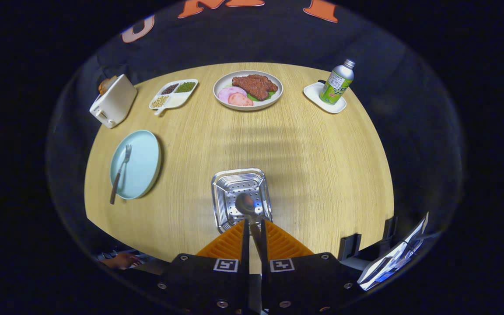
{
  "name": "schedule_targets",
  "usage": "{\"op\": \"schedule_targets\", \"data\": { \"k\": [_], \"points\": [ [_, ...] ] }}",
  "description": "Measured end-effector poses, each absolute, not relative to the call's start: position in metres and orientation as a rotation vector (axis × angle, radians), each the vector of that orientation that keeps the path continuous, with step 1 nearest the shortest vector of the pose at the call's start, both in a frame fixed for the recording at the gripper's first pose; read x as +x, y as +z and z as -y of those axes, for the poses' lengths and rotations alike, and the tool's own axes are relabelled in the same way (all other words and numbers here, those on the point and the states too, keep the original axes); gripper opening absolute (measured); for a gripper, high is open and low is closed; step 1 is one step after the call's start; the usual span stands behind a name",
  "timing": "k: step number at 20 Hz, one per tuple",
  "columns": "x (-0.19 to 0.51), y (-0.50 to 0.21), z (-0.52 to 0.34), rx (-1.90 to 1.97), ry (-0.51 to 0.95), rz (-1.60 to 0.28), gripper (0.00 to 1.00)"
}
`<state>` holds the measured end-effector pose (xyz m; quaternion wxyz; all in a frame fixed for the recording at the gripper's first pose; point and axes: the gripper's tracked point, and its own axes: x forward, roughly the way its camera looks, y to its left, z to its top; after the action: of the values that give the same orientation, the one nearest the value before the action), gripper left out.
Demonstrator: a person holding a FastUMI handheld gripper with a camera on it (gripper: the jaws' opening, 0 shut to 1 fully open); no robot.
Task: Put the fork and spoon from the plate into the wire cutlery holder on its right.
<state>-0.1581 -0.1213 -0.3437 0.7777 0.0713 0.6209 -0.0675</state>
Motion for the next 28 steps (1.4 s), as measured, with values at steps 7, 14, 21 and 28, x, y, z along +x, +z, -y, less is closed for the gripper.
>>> {"op": "schedule_targets", "data": {
  "k": [7,14,21,28],
  "points": [
    [-0.119,-0.316,0.095,0.244,-0.078,-1.165,0.18],
    [-0.058,-0.269,0.052,0.288,-0.036,-0.890,0.62],
    [-0.014,-0.235,0.012,0.223,-0.076,-0.640,0.86],
    [0.015,-0.209,-0.054,0.235,-0.049,-0.462,0.87]
  ]
}}
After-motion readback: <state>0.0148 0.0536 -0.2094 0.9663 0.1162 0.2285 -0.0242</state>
